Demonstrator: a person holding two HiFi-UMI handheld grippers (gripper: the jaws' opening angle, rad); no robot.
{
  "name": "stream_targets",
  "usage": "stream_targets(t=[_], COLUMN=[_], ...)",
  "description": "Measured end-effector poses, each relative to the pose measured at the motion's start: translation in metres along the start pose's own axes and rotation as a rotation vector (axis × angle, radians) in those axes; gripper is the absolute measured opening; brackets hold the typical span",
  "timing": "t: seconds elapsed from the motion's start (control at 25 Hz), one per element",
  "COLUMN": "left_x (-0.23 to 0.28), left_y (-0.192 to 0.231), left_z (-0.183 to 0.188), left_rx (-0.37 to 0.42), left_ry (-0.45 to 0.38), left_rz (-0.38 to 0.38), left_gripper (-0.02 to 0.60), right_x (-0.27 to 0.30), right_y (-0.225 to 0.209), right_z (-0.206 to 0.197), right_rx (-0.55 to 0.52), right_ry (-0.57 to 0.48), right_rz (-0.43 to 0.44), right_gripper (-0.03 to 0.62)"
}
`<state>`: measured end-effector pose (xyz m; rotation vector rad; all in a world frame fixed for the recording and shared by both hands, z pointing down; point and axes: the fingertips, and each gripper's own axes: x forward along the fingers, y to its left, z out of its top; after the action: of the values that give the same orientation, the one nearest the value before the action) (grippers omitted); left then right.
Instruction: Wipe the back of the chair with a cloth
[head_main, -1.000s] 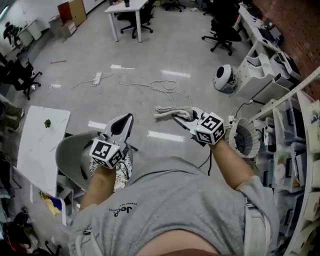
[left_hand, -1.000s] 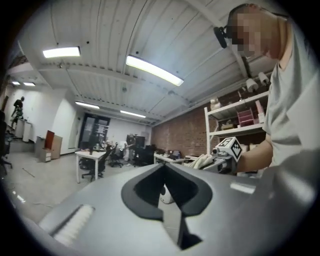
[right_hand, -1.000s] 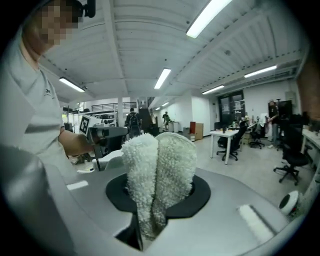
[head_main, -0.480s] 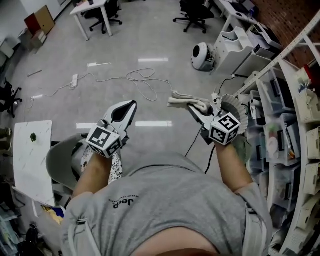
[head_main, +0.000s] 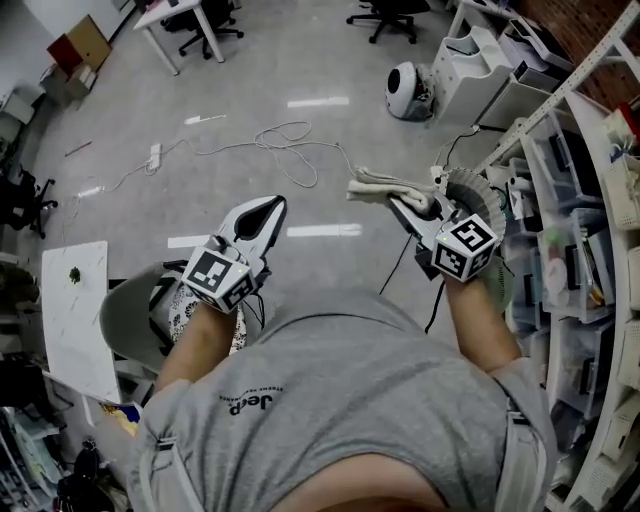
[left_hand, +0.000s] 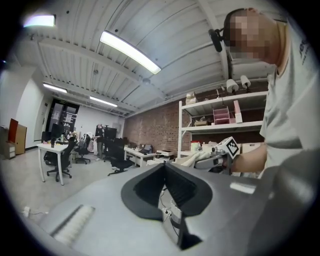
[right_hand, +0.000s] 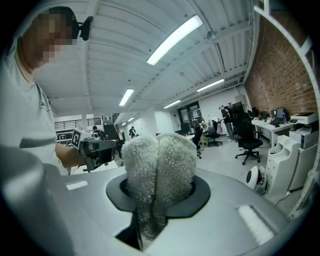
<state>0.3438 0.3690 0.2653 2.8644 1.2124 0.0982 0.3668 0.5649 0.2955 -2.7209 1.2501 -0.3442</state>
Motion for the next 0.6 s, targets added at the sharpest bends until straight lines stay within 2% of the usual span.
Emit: stream_targets(t=[0.6], left_x=[-0.019], left_y=[0.005], left_z=[0.005], left_rx=[-0.008], left_ry=[-0.038], left_rz=[0.001], left_gripper=[0.06], right_x=[0.0], right_y=[0.022], right_z=[0.005], right_rx=[-0.017], right_ry=[0.007], right_rz=[0.017], right_gripper=[0.084])
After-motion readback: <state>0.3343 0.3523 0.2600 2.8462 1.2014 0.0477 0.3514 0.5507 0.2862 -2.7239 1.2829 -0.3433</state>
